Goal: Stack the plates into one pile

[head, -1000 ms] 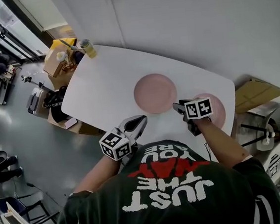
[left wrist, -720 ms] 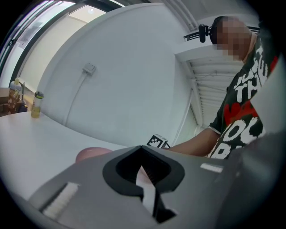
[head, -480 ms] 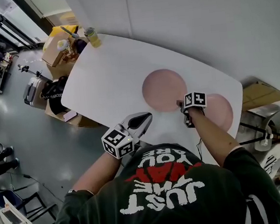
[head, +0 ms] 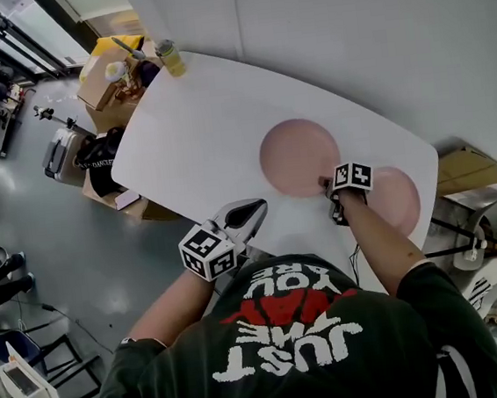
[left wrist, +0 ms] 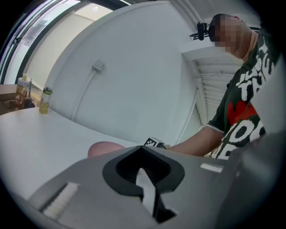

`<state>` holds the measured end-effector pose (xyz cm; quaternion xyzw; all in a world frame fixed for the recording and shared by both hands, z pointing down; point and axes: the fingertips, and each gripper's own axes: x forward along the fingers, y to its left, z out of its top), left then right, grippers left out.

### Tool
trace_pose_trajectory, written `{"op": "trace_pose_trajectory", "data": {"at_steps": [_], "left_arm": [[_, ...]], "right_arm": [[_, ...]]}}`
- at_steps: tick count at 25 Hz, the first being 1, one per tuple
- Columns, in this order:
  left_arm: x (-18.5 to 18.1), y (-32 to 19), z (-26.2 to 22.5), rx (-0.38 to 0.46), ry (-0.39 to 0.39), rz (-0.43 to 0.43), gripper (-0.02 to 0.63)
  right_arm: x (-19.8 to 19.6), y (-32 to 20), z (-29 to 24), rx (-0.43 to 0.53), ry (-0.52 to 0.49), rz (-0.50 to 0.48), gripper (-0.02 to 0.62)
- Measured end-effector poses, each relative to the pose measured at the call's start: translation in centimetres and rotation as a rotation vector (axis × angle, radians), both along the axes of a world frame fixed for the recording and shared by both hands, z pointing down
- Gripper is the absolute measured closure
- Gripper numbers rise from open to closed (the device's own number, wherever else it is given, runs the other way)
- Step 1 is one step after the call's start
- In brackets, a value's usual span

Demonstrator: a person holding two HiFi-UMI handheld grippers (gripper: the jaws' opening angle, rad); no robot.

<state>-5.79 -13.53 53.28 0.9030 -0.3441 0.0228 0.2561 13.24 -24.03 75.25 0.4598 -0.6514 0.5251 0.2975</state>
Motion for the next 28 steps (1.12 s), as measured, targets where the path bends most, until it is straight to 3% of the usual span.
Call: {"op": "trace_pose_trajectory", "data": {"at_steps": [2,7,11,14,20,25,28], "left_arm": [[-0.5,-1.4,2.3,-0.070,-0.045,-0.029,0.598],[-2.9,-7.5,11.2,-0.346,-0.141,-0.139,0.575],[-3.1,-11.0,15.0,-0.452,-0.168,-0.171,0.528],[-3.0,-12.1,15.8,-0.446,-0.182,-0.189,0.522],[-2.2,-10.2,13.7,-0.369,-0.140,-0.169,0.523],[-2.8,-8.2,10.6,-0.342,-0.050,-0.216,0.525],[-2.2,-7.2,8.7,-0.319,-0.011,-0.232,0.525]], "right_arm": [[0.0,0.2,0.1,-0.002,0.001,-0.005,0.417],[-0.3,0.5,-0.1,0.013,0.002,-0.010,0.417],[-0.6,0.3,0.0,0.020,0.016,-0.014,0.417],[-0.5,0.3,0.0,0.022,0.007,-0.012,0.419],[-0.4,-0.8,-0.7,0.008,-0.152,0.120,0.535],[-1.0,-0.8,-3.3,0.047,-0.190,0.045,0.551],[0.8,-0.3,-4.4,0.057,-0.209,0.061,0.551]]}}
